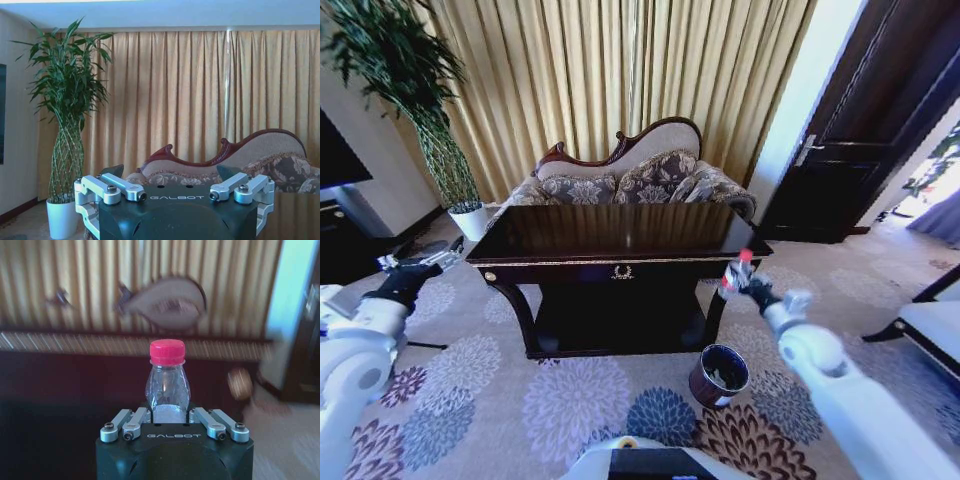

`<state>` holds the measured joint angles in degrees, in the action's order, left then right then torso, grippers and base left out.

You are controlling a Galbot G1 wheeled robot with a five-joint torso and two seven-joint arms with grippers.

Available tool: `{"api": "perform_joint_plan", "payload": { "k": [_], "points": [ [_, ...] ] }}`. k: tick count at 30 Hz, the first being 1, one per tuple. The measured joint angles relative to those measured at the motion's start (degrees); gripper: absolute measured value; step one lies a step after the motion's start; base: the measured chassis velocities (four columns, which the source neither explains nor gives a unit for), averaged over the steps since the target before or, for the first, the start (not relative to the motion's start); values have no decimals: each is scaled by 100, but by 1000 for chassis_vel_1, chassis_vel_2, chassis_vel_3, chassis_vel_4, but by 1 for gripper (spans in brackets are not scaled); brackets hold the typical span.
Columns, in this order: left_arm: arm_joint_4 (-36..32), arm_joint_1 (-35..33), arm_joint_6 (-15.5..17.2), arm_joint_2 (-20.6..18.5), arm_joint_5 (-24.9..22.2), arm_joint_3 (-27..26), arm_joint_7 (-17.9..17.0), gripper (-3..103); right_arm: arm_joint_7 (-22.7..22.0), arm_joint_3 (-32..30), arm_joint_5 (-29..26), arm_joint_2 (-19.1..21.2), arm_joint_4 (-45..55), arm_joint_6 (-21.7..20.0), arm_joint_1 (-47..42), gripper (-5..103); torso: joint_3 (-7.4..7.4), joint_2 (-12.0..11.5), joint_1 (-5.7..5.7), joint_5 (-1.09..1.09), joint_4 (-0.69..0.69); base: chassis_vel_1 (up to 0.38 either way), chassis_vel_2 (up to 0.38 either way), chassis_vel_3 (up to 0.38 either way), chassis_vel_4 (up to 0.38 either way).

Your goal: Move to the front of the table and place the trash on the table into the trash bin.

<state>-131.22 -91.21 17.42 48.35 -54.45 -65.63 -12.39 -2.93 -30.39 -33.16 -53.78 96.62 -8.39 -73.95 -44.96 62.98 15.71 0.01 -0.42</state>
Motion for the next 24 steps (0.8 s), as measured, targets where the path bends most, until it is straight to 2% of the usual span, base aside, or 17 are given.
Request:
{"api": "perform_joint_plan", "payload": {
  "k": [1,5,7,9,13,16,24],
  "points": [
    [0,0,0,0,0,0,0,100,0,0,0,0,0,0,0,28,0,0,0,0,0,0,0,0,0],
    [-145,-115,8,36,9,-52,-29,100,296,201,332,-272,-1407,616,281,28,0,0,0,-1,-1,0,0,0,0],
    [-161,-138,7,35,11,-73,-29,100,355,233,351,-313,-1647,725,341,28,0,0,0,-2,0,0,0,0,0],
    [-180,-186,9,32,14,-114,-27,100,508,312,491,-431,-2375,1008,543,28,0,0,0,-2,-1,0,0,0,0],
    [-198,-223,9,24,19,-135,-22,100,610,347,680,-550,-3083,1253,793,28,0,0,0,-3,0,0,0,0,0],
    [-218,-273,4,26,25,-160,-7,100,655,379,849,-736,-4164,1633,1198,28,0,0,0,-1,0,0,0,0,0],
    [-218,-298,-14,22,44,-167,23,100,675,396,1047,-867,-4568,1787,1411,28,0,0,0,-4,0,0,0,0,0]
  ]
}}
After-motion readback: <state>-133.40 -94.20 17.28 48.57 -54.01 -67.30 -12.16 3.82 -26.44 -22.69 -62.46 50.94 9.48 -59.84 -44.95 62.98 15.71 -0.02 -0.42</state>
